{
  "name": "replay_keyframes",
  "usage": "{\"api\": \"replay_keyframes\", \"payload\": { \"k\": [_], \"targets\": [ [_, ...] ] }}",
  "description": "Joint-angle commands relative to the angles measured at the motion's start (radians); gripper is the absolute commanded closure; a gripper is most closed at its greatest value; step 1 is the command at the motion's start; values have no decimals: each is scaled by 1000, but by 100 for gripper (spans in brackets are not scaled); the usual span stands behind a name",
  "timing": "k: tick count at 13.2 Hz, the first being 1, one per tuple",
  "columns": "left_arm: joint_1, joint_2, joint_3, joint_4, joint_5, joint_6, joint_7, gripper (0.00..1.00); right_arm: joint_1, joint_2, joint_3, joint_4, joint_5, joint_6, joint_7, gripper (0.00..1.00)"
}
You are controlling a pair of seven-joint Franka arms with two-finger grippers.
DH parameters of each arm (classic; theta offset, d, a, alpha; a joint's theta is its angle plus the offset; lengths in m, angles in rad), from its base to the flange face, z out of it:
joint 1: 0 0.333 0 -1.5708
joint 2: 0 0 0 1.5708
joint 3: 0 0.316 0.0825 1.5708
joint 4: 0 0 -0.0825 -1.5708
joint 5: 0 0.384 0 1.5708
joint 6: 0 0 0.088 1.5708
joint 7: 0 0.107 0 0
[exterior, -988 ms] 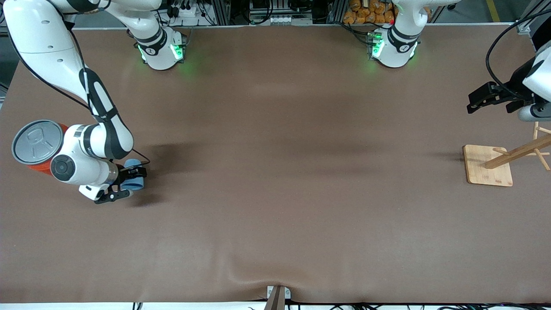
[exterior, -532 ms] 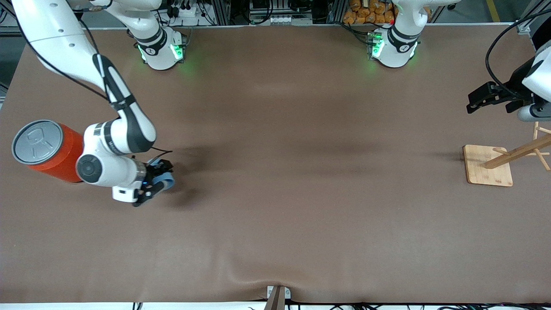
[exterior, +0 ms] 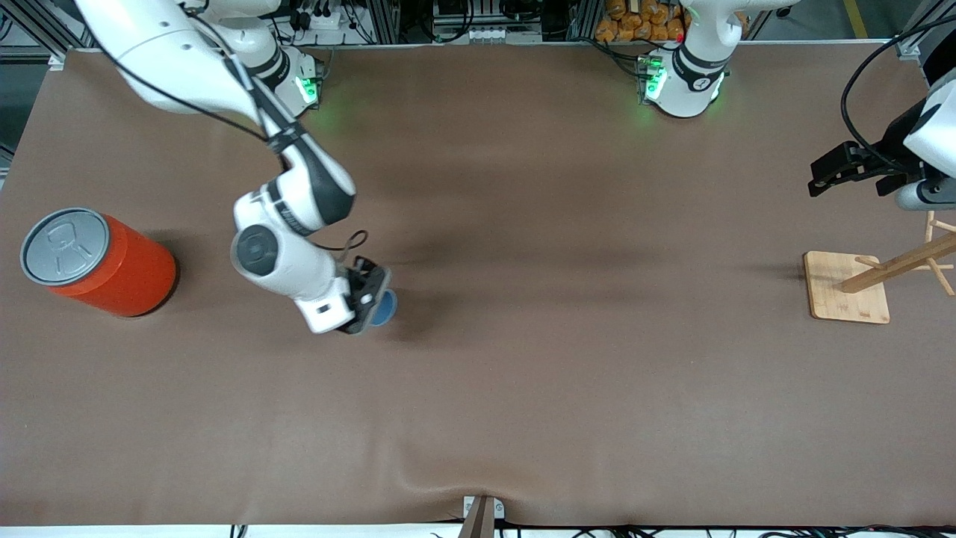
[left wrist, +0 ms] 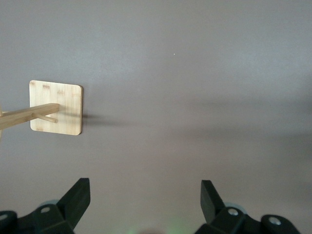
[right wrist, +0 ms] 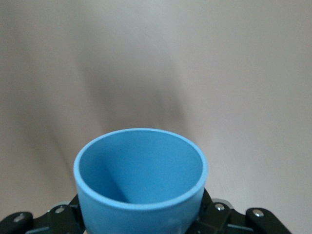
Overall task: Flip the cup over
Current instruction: 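Lift the blue cup with the right gripper toward the table middle, then lower the cup and open the right gripper while the left gripper advances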
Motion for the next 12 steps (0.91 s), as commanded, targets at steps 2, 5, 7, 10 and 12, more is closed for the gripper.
{"api": "replay_keyframes", "payload": {
  "k": [2,5,7,10,12],
  "targets": [
    [-3,9,2,17,-28,-24,16,0,82,48,-6,8,-108,98,-101,72],
    [-2,26,-1,17,-38,-41,31,0,103,97,-8,29,-203,98,-90,71],
    [3,31,1,17,-61,-47,34,0,128,134,-25,38,-230,98,-78,70],
    [3,49,1,15,-61,-49,74,0,181,147,-88,38,-242,117,-73,27],
    [1,60,1,17,-61,-49,109,0,184,147,-92,38,-242,125,-73,1]
  ]
}}
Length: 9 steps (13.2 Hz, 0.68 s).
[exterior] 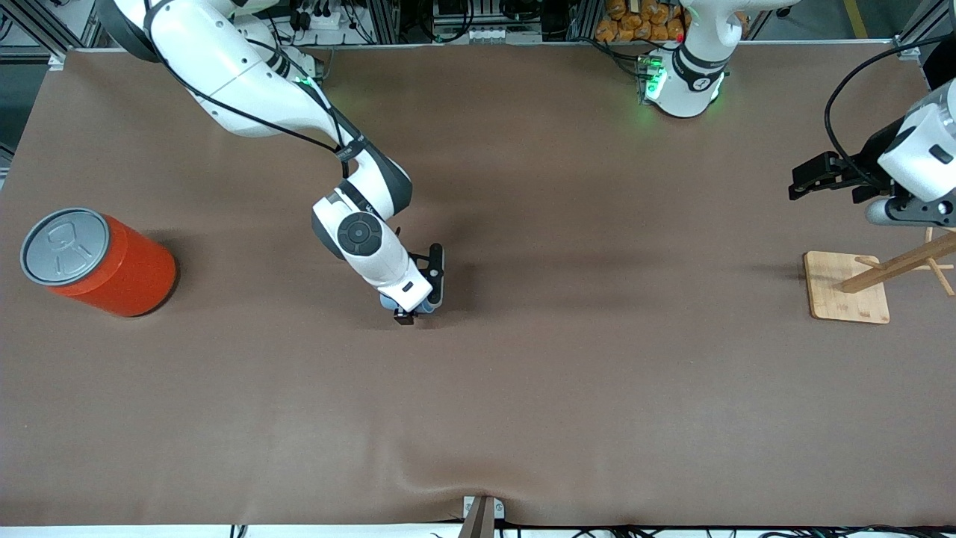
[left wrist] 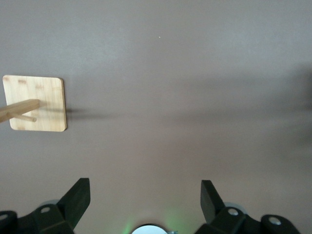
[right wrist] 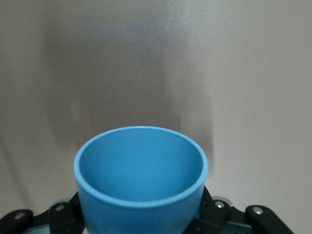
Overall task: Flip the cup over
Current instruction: 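Lower the cup and open the right gripper while the left gripper advances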
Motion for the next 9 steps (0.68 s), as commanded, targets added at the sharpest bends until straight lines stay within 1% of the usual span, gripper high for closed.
{"api": "replay_keyframes", "payload": {
  "k": [1,3,4,6,8,9],
  "targets": [
    [2,12,3,19,-17,-21,40,0,14,2,-17,15,-27,29,-26,0],
    [2,12,3,21,-17,-21,42,0,6,-8,-15,23,-21,13,-20,0],
    [2,12,3,21,-17,-21,42,0,0,-17,-14,33,-12,-21,-20,0],
    [-13,19,1,22,-19,-20,40,0,-13,-48,-9,88,8,-178,15,0],
    [-16,47,-11,22,-63,-20,28,0,-18,-103,-9,131,49,-321,96,0],
    [-15,74,-13,22,-68,-21,31,0,-23,-132,-12,138,56,-369,145,0]
  ]
}}
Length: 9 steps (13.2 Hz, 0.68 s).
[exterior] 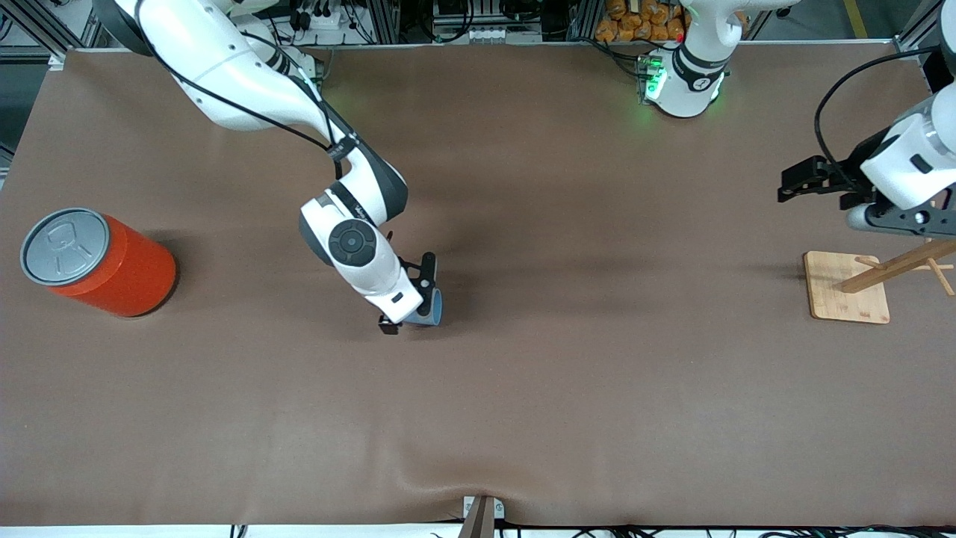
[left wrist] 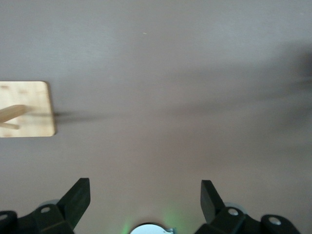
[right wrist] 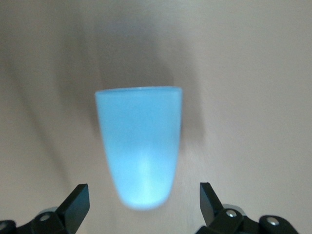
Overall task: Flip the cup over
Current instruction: 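Lower the cup and open the right gripper while the left gripper advances, then retract the right gripper while the left gripper reaches the blue cup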
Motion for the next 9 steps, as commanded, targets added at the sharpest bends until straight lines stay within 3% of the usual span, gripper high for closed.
{"api": "replay_keyframes", "payload": {
  "k": [1,3,6,9],
  "targets": [
    [-2,62,-8,22,-27,-18,9,0,-36,-106,4,5,31,-119,146,0],
    [-1,110,-9,24,-56,-11,16,0,-89,-164,4,5,31,-177,284,0],
    [7,222,-8,24,-249,31,32,0,-203,-244,4,5,31,-238,433,0],
    [-31,331,-9,76,-366,63,35,0,-290,-327,6,-2,32,-298,591,0]
  ]
}}
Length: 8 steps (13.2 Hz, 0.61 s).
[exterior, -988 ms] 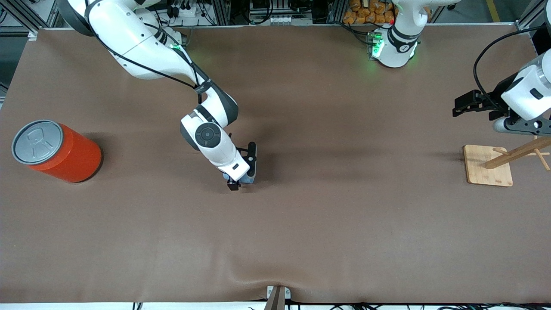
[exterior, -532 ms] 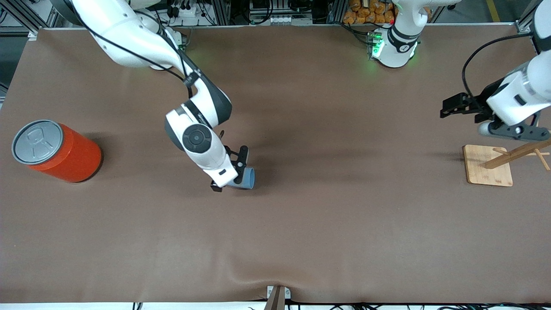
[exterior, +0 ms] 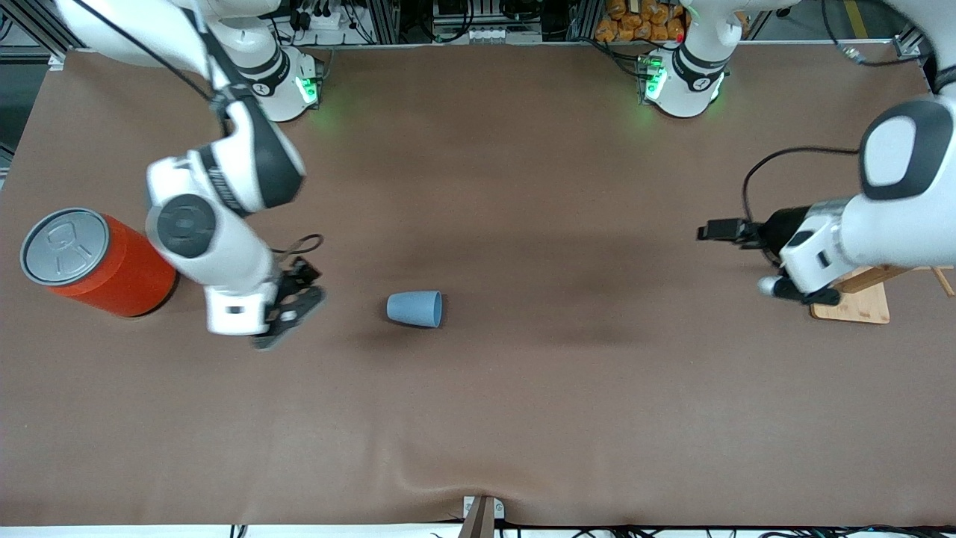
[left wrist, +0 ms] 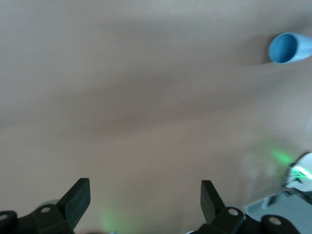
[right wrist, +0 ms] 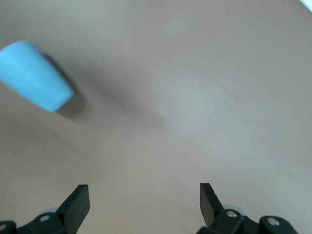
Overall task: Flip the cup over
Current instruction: 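Retract the right gripper while the left gripper reaches the blue cup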
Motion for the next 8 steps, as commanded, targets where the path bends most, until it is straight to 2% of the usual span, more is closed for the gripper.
{"api": "replay_keyframes", "payload": {
  "k": [1,4,8],
  "targets": [
    [-41,113,0,97,-96,8,12,0,-68,-101,16,-32,32,-71,171,0],
    [-125,205,-2,115,-270,98,47,0,-155,-170,15,-31,127,-195,204,0],
    [-248,274,-3,105,-388,236,58,0,-240,-247,15,-32,139,-254,204,0]
  ]
}}
